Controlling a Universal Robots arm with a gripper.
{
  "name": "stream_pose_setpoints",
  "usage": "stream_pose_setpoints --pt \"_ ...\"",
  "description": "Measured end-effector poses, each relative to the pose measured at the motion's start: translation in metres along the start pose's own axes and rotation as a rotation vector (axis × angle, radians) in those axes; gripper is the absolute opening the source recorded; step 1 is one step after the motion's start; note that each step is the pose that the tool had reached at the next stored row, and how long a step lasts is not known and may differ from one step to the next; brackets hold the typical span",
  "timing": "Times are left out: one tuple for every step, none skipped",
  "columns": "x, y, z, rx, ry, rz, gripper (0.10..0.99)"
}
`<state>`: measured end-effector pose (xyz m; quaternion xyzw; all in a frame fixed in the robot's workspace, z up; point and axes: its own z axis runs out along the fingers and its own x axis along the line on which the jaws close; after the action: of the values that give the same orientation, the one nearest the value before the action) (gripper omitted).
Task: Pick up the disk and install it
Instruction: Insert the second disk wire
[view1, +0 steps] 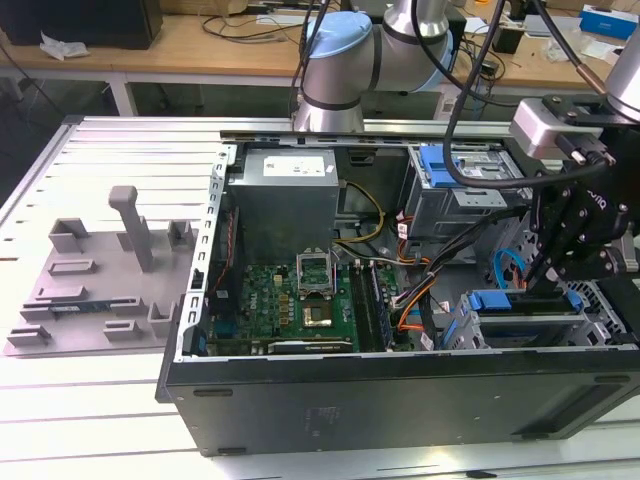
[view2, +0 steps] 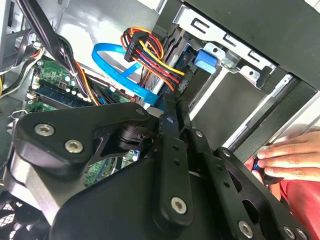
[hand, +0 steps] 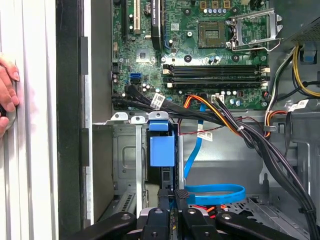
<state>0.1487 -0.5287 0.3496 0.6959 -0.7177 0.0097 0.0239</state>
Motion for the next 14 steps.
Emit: stream_pose_setpoints --pt "-0.0001 0.0 0.0004 0.0 -0.0002 0.0 0.161" --pt "-0.0003 0.0 0.0006 0.0 -0.0004 0.0 0.161" --pt "-0.0004 0.0 0.0008 0.0 -0.0004 0.0 0.161" --pt "-0.0005 0.0 0.0009 0.0 -0.0003 0.0 0.161" --pt "-0.0007 0.0 0.001 0.0 -0.0002 0.0 0.161" --pt "-0.0008 0.0 0.0013 0.0 0.0 0.0 0.161" --pt "-0.0009 0.0 0.0021 0.0 0.0 0.0 0.161" --pt "-0.0009 -0.0002 0.0029 0.0 0.0 0.0 0.161" --pt "-0.0009 -0.0003 0.0033 0.0 0.0 0.0 0.161" --pt "-0.001 -0.0004 0.0036 0.0 0.0 0.0 0.161" --pt "-0.001 -0.0007 0.004 0.0 0.0 0.0 0.161" --pt "-0.0012 -0.0007 0.0043 0.0 -0.0001 -0.001 0.161" --pt "-0.0012 -0.0007 0.0045 0.0 0.0 -0.001 0.161" --pt "-0.0012 -0.0008 0.005 0.0 -0.0001 -0.001 0.161"
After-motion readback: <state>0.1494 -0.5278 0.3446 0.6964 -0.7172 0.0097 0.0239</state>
